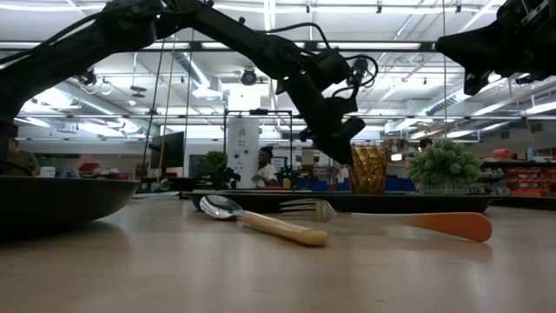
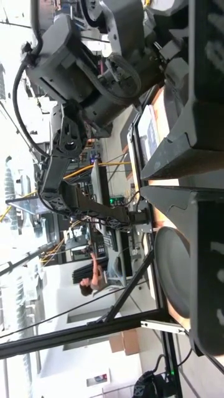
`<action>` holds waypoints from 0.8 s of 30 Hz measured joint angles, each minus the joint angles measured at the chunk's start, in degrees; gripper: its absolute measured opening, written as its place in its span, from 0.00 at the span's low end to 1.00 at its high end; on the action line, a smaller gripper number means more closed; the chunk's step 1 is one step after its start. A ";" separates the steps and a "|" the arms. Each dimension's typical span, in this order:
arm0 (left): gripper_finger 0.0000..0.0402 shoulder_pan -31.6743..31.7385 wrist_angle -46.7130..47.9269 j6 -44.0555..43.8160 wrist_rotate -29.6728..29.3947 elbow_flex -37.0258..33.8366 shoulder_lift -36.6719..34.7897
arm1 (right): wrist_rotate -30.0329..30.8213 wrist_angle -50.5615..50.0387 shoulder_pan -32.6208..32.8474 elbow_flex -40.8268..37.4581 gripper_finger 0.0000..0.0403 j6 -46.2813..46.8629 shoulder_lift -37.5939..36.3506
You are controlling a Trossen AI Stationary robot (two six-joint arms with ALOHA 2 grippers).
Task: Pick and place plate/cup/fork/spoon on tray
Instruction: Put the brown cup on the top right of the black tray
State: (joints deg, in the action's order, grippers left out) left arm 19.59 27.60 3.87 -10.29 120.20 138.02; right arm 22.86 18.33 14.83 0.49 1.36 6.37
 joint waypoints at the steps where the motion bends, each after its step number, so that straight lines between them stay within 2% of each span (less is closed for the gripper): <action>1: 0.35 0.00 -0.53 -0.17 -0.01 0.00 -0.01 | -0.01 0.00 0.00 0.00 0.08 0.01 0.00; 24: 0.09 -0.92 -9.39 0.27 0.09 0.00 2.71 | 0.01 0.02 -0.02 0.00 0.08 0.00 -0.02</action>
State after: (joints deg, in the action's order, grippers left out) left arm 18.68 18.20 4.14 -10.21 120.20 140.73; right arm 22.87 18.35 14.81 0.49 1.36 6.35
